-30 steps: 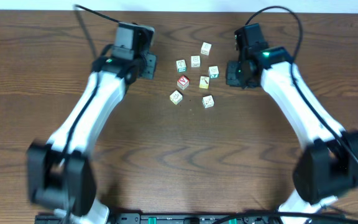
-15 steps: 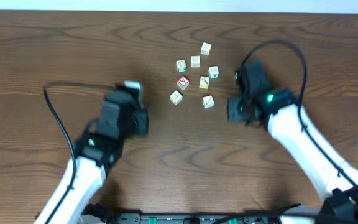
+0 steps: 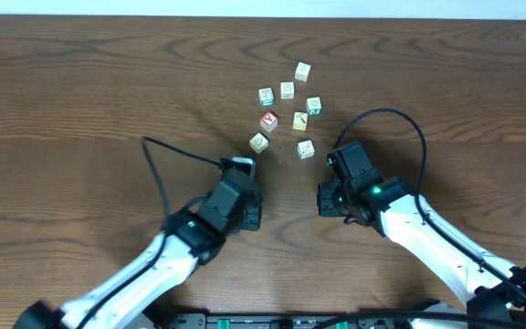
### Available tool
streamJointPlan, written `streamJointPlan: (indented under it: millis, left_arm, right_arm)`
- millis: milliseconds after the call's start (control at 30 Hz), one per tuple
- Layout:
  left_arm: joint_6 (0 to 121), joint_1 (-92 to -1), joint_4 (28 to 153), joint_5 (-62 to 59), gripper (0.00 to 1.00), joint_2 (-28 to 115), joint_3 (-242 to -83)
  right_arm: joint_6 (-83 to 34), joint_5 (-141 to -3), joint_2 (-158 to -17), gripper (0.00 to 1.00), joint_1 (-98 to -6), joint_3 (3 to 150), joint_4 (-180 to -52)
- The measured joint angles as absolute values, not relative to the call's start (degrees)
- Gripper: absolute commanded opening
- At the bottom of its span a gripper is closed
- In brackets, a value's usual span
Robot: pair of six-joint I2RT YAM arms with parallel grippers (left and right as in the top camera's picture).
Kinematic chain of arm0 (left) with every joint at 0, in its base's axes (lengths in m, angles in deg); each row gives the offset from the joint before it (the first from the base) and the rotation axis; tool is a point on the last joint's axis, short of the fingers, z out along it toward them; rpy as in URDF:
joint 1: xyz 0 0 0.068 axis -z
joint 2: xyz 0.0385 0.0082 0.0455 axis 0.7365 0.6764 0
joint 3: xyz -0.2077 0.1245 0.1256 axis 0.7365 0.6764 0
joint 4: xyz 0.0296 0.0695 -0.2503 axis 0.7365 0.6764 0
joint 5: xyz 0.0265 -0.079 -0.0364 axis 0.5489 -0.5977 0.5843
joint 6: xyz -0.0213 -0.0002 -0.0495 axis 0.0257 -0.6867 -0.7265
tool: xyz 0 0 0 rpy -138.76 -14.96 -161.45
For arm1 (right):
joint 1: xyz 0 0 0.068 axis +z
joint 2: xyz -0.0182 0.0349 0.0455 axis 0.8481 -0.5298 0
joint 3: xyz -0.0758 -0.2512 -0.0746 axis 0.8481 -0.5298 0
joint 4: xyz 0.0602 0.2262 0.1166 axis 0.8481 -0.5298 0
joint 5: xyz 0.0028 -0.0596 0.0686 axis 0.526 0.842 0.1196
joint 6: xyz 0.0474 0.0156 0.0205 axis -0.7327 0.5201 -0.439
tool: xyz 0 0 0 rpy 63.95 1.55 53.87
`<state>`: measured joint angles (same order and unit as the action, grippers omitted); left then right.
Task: Lift 5 blocks
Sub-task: 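Carry both held blocks toward the table center and lower them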
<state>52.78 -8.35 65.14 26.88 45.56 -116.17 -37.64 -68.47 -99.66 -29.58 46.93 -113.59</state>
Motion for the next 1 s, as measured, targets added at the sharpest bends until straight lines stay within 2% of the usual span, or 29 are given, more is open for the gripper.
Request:
streamJointPlan:
  millis: [267,500,800,900,933,1000]
  left_arm:
    - [43.2,-8.0,63.4,28.0,0.07,56.7,-116.1]
    - [37.4,-7.6,61.9,28.1,0.07,57.1,-116.1]
    - [32.3,-2.2,60.7,27.9,0.10,57.5,-116.1]
    - [32.1,-0.4,60.7,27.9,0.17,57.5,-116.1]
    - [32.1,0.3,60.7,27.9,0.28,57.5,-116.1]
    - [32.2,1.2,60.8,27.9,0.39,57.5,-116.1]
  right_arm:
    - [-40.5,-68.5,-99.7,0.01,-29.6,46.0,-115.7]
    - [-41.7,-68.5,-99.7,0.01,-29.6,45.2,-115.7]
    - [-43.2,-68.4,-99.7,0.01,-29.6,45.2,-115.6]
    - [-43.3,-68.4,-99.7,0.01,-29.6,45.2,-115.6]
    - [-43.3,-68.4,-99.7,0.01,-29.6,45.2,-115.6]
    - [-43.4,-68.2,-99.7,0.01,-29.6,45.1,-115.6]
